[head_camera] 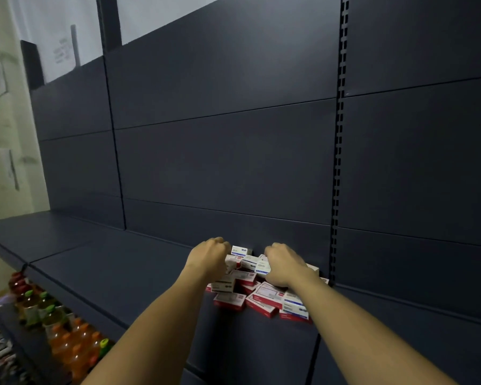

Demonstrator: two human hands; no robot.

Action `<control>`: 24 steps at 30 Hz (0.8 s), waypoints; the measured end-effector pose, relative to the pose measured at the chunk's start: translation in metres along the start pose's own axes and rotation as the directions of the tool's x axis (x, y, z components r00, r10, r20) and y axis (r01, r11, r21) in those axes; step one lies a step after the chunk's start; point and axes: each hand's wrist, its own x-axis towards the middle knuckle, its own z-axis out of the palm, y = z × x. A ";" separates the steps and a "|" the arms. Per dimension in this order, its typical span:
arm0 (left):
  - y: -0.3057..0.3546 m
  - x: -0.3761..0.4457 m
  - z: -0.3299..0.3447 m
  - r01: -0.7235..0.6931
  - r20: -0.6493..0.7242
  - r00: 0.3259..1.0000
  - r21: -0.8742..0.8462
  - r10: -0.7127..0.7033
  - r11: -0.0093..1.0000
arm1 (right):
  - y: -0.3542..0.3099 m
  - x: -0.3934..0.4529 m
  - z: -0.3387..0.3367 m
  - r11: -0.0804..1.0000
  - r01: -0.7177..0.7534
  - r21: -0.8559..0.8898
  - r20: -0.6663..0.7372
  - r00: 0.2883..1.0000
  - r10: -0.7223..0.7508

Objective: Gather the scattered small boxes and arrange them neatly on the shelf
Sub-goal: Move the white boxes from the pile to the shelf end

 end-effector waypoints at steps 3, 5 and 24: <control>-0.008 0.014 0.005 -0.047 -0.002 0.999 -0.023 0.047 0.999 | -0.005 0.007 0.008 0.997 -0.053 -0.063 0.015 0.998 0.054; -0.009 0.022 0.008 -0.080 -0.005 0.997 -0.045 0.080 0.996 | -0.006 0.010 0.013 0.993 -0.078 -0.092 0.022 0.997 0.080; 0.008 0.080 0.044 -0.241 0.145 0.953 -0.178 0.268 0.954 | 0.022 -0.007 -0.027 0.999 -0.014 0.038 -0.243 0.970 0.023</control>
